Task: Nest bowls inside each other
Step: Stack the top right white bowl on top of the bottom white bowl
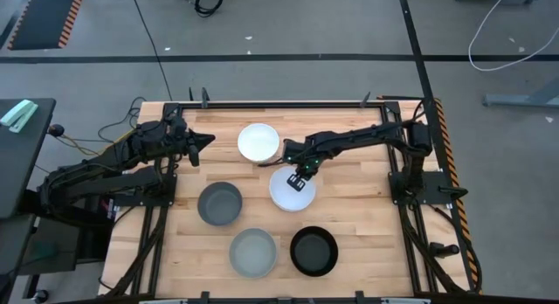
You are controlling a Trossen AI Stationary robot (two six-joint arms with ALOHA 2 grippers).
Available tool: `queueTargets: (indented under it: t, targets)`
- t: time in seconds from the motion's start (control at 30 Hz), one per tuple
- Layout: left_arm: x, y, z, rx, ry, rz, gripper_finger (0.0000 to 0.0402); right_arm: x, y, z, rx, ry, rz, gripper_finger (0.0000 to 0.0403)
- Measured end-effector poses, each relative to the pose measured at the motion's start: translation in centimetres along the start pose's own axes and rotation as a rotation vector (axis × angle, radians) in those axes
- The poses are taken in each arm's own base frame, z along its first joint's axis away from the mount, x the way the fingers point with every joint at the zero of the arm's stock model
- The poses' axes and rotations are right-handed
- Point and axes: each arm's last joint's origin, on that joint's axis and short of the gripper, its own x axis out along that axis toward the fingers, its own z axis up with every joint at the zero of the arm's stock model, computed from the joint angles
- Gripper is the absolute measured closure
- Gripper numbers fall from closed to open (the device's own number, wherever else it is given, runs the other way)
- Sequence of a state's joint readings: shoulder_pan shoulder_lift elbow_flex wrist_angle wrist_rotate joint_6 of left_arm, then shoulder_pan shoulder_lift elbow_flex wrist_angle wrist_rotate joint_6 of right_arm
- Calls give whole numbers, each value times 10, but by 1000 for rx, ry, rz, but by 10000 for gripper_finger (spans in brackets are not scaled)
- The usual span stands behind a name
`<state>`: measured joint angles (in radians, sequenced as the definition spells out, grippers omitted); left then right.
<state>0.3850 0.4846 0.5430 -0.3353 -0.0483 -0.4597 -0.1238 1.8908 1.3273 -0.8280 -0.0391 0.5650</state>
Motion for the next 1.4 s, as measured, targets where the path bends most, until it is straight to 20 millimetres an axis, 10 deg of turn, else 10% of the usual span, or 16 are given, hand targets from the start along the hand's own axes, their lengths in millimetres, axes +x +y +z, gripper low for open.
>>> queueTargets:
  t: [0.83,1.4]
  targets:
    - [1,0,0,7,6,3,374,-12,6,-8,-23,10,3,326]
    - [46,3,-8,57,131,74,377,-27,8,-16,3,17,26,280]
